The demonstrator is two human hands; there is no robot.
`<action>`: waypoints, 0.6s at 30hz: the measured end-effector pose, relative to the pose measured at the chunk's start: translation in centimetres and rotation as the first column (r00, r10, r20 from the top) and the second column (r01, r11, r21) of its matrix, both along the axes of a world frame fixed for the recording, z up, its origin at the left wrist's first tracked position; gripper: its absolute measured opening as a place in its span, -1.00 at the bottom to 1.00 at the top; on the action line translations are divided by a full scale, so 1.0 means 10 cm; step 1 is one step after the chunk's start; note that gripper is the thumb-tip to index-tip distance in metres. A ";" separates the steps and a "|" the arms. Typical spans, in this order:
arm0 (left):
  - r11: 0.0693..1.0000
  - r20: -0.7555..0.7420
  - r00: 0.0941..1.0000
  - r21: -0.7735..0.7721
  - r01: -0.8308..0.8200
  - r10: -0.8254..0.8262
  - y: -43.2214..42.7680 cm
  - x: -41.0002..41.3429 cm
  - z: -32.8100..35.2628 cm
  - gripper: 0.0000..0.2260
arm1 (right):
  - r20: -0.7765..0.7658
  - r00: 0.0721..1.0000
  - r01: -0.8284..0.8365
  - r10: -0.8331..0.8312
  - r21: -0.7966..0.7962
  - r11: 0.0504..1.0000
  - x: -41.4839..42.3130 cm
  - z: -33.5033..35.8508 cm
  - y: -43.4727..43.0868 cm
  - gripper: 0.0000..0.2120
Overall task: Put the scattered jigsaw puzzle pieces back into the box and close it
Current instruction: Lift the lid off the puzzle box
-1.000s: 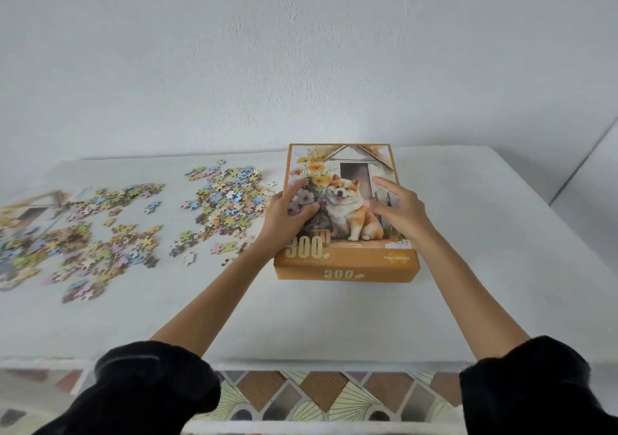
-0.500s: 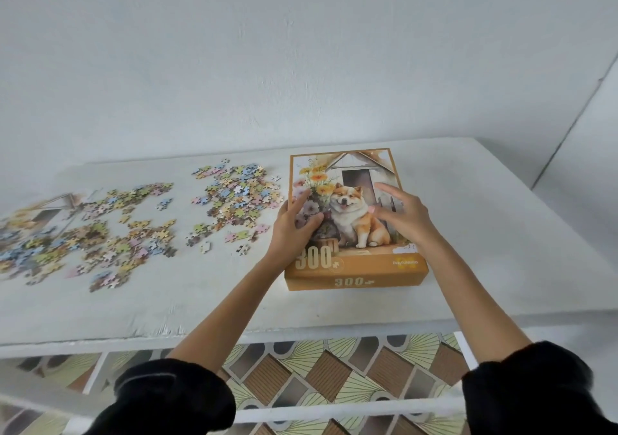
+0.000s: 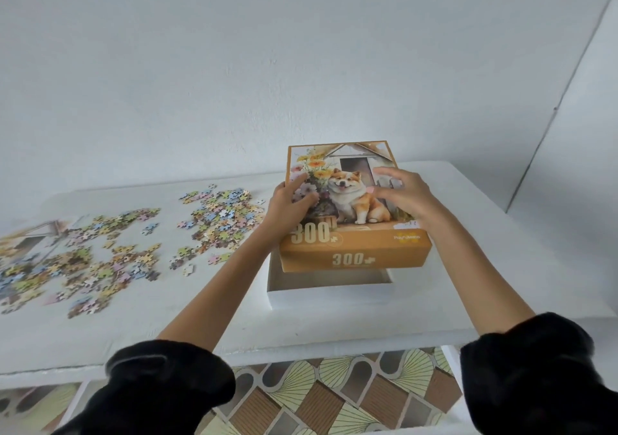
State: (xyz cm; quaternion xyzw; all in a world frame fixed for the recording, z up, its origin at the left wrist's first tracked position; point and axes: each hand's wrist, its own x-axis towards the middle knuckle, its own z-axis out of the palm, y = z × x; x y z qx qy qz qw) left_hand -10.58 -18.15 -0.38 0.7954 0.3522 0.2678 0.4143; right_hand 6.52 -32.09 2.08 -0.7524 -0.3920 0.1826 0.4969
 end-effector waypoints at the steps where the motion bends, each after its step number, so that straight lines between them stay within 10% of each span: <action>1: 1.000 -0.005 1.000 -0.006 0.000 0.000 -0.01 0.08 0.02 -0.53 | 0.002 1.000 0.007 -0.007 -0.001 1.000 0.07 0.01 -0.02 -0.52; 18: 0.999 -0.080 0.996 -0.033 0.026 -0.028 -0.18 2.23 -0.25 -0.57 | -0.036 0.997 0.058 -0.061 -0.090 0.994 2.08 -0.26 -0.18 -0.54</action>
